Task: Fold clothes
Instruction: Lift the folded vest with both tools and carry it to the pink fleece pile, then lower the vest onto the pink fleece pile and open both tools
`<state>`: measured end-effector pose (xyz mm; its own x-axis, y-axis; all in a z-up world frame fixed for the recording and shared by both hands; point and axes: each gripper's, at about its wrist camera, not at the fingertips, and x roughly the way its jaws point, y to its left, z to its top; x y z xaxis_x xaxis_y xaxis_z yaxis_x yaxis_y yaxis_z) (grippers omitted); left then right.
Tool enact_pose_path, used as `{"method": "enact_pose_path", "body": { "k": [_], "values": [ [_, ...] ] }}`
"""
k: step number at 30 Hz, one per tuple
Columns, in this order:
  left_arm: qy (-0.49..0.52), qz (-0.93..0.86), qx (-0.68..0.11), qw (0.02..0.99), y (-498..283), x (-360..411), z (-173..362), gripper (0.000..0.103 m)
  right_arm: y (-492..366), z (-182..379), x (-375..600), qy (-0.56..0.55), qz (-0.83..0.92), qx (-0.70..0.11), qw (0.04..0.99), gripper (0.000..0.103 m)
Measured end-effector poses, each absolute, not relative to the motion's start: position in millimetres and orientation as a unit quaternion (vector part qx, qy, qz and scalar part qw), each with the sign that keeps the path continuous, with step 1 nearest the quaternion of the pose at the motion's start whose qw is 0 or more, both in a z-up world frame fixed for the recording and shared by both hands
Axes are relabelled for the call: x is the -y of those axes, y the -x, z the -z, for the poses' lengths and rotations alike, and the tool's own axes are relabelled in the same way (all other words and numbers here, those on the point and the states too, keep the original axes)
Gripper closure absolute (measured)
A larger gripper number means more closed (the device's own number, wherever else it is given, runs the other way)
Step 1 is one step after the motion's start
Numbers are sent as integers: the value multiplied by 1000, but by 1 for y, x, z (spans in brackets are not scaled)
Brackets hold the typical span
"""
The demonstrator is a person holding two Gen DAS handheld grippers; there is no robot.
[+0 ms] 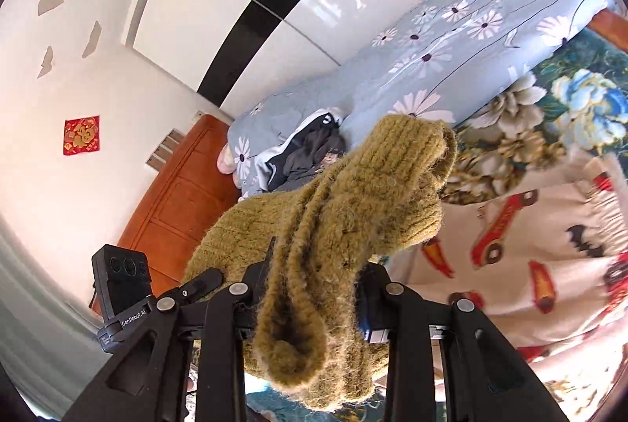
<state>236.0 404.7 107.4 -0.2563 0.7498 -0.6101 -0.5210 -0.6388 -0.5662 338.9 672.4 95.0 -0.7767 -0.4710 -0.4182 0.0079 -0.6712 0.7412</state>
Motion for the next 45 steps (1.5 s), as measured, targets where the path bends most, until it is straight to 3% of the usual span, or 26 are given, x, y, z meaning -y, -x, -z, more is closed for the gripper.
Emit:
{"method": "enact_pose_path", "body": {
  "k": [8,11,14,19,22,28,34,37,41,45],
  "values": [
    [533,-730,149,401,-245,-482,-54,69,-367,-58,-748,-301,866,391,79,70],
    [529,-739,76,410,-254,-505,-48,69,-377,-40,-773,-300,866,397,56,70],
    [540,-744,32,391,-250,-502,-31,67,-388,-11,-790,-300,856,420,43,70],
    [570,-722,56,389,-243,-471,-8,60,-405,40,-805,-288,817,499,32,67],
    [566,-712,73,410,-251,-457,-12,60,-413,41,-801,-280,819,500,36,66],
    [503,-760,4,411,-268,-451,-51,61,-429,15,-802,-307,842,443,-12,60],
    [424,-809,-87,397,-280,-481,-93,60,-444,-49,-801,-305,881,343,-112,60],
    [427,-809,-96,392,-286,-498,-90,60,-432,-75,-777,-306,899,300,-95,60],
    [430,-806,-58,403,-301,-492,-74,60,-405,-63,-731,-344,903,251,-53,59],
    [434,-797,-108,406,-315,-502,-49,60,-400,-35,-699,-378,903,192,-69,59]
  ]
}}
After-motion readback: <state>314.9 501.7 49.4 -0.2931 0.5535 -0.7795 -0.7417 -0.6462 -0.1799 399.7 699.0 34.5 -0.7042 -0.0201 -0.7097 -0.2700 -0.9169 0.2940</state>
